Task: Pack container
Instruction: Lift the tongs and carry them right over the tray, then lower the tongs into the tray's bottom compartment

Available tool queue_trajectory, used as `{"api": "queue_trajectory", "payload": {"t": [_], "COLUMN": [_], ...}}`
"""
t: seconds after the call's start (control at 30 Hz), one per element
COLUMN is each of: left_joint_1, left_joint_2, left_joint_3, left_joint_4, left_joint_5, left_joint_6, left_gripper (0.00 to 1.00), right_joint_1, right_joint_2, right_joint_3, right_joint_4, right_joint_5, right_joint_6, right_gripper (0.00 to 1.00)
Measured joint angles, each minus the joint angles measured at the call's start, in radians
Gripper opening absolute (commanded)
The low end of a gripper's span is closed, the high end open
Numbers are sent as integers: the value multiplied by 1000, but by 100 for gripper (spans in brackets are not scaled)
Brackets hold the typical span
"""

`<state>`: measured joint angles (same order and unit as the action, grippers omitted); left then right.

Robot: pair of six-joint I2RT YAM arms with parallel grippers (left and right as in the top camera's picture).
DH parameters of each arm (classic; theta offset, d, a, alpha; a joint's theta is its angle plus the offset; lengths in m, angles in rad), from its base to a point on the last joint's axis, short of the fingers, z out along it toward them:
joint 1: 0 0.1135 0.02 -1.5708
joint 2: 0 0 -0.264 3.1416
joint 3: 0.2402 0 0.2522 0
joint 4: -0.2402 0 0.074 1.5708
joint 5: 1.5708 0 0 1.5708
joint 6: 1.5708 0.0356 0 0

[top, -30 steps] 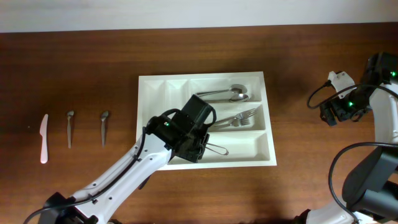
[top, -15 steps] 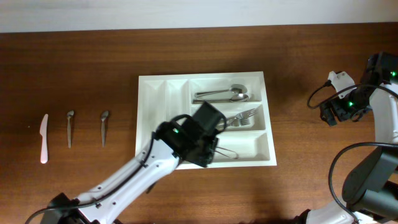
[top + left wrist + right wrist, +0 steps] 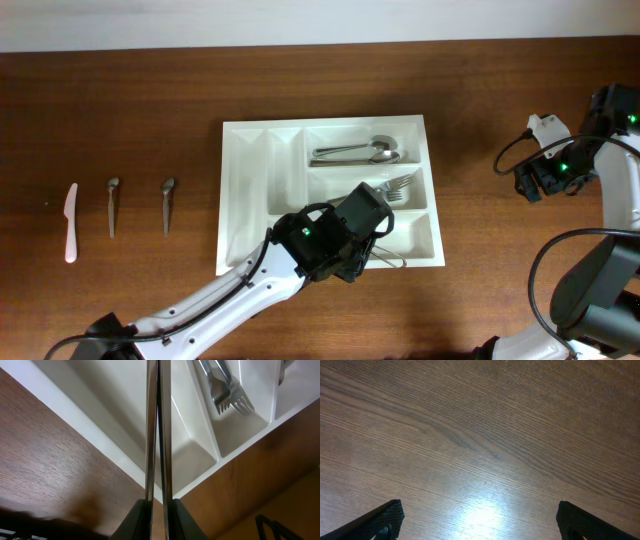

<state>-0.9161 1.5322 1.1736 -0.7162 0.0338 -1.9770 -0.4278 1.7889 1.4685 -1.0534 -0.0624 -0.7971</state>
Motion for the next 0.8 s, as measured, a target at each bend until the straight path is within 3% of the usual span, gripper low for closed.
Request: {"api": "queue_trajectory", "payload": {"t": [0.3,0.4,0.63,0.8], "left_joint_1": [-5,-5,-7,-8], "left_joint_2": [0,0,0,0], "left_joint_3": [0,0,0,0], "left_joint_4": [36,62,1,-18], "left_joint_5": [-29,-39,-53,-81], "left_joint_6": [-3,-3,1,95], "left_gripper": [11,15,14,12], "right_joint_1": [0,0,0,0], "right_joint_2": [0,0,0,0], "right_joint_3": [0,0,0,0], "right_joint_4": [0,0,0,0], "right_joint_5": [0,0,0,0], "right_joint_6": [0,0,0,0], "right_gripper": [99,99,99,99]}}
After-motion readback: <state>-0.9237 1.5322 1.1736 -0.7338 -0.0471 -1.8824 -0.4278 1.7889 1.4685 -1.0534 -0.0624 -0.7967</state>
